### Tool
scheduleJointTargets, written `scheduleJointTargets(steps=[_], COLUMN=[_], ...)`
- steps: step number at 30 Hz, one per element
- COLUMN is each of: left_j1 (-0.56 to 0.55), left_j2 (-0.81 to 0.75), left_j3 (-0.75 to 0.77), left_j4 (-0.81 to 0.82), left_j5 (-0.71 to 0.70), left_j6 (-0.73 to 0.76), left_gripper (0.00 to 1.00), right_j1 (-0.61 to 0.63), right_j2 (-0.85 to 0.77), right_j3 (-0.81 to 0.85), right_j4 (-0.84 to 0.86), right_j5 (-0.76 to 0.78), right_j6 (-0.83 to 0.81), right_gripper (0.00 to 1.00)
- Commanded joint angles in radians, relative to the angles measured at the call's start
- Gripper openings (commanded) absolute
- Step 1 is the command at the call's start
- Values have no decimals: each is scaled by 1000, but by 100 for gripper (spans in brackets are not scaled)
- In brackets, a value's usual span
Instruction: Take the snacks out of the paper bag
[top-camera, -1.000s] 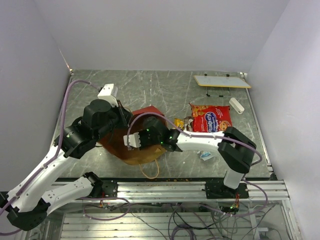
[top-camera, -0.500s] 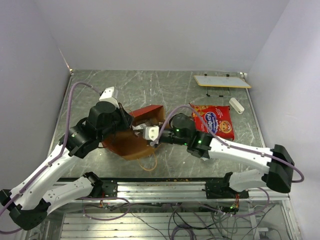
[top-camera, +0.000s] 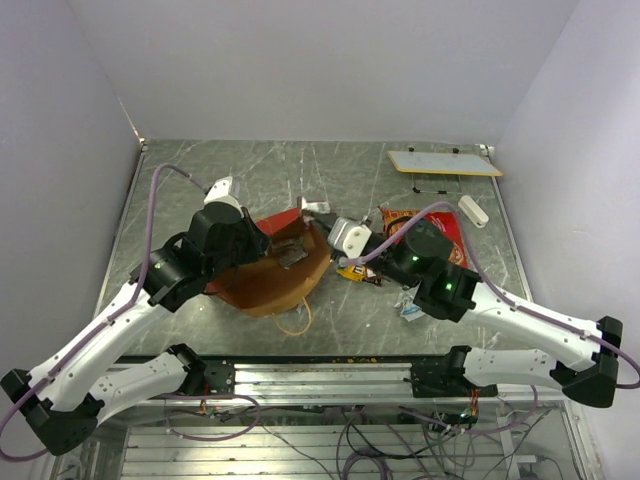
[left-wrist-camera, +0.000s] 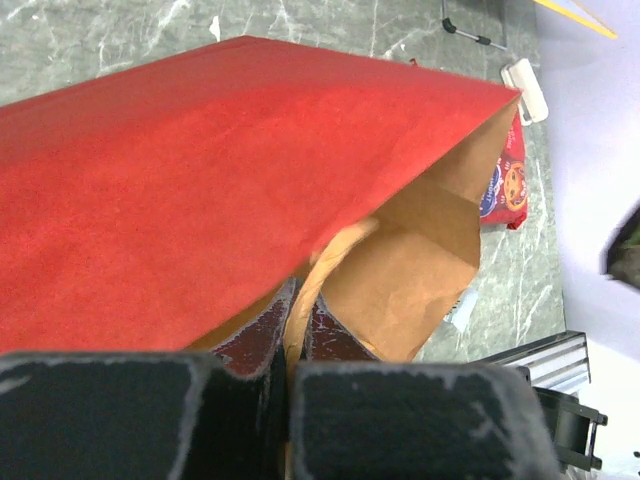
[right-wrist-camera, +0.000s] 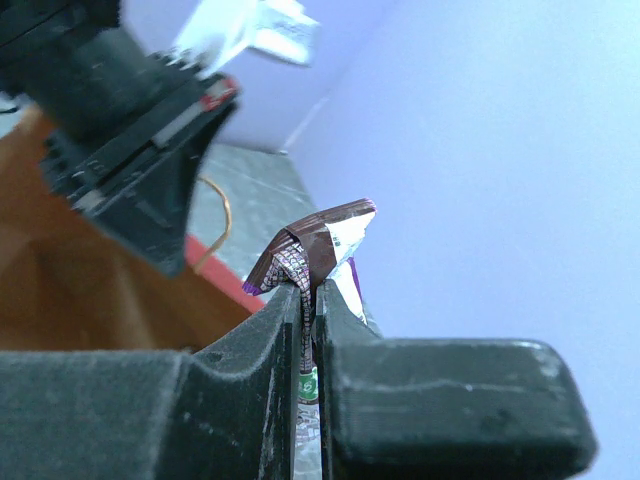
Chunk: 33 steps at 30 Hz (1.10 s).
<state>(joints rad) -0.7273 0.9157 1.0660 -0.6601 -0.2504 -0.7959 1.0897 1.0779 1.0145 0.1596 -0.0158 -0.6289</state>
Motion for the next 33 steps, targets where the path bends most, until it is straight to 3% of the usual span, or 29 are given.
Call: scheduleJointTargets(steps=[1,7,11,14,18,27,33], left_j1=[3,4,4,4,4,7,8], left_j2=[29,47,56,67,81,86,70], left_j3=[11,34,49,67,80,93,93], left_j4=[-12,-38,-41,-49,-46,-53,-71], left_j5=[-11,-23,-30,-36,-30,-12,-15], left_j6=[-28,-18,-6,7,21,47,60], left_gripper=[7,7,7,7,7,7,7], right_j1=[-1,-52,-180,-304,-364,-407,-469], right_j2=[-49,-42,11,59,129,259,415], right_j3=[-50,-134,-99,-83,-77,-86,48], right_j4=[152,264,73,-124,-290,-301,-475], right_j5=[257,548,629,554,433,347,323], right_j6=[-17,105,404,750,981,1103,1218], right_gripper=[0,0,0,0,0,0,0])
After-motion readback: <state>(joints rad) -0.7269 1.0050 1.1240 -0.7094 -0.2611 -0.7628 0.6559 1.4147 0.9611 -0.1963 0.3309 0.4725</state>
